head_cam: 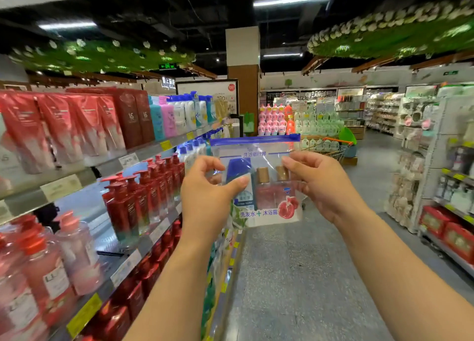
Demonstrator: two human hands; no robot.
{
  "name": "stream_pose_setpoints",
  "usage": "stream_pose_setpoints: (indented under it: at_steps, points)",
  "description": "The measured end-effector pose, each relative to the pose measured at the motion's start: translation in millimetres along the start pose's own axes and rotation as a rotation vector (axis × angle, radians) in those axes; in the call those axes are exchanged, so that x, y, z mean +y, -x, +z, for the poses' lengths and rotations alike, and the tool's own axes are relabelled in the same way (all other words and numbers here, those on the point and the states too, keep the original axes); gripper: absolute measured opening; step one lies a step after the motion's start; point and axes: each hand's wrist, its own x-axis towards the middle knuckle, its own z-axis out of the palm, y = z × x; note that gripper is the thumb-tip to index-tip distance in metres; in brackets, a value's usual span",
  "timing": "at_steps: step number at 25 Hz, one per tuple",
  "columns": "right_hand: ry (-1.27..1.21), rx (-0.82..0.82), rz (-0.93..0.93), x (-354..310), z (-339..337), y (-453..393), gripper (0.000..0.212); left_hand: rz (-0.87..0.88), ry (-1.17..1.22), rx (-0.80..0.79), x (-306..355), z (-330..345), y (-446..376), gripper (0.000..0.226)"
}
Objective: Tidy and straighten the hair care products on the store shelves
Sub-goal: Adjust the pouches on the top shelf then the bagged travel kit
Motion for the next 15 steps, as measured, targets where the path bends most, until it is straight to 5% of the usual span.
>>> stream_pose_setpoints:
  at_steps: [7,15]
  points:
    - [-0.016,-0.106,0.077,75.2,-31.2,-124.3,0.043,-0.004,-0.066,0.043,-91.5,79.5,-87.9,0.037]
    - [-0.034,-0.177,0.062,170.9,24.0,-336.3,0.071,-0.061,-0.043,0.075,-236.7,90.9,-277.4,0.04]
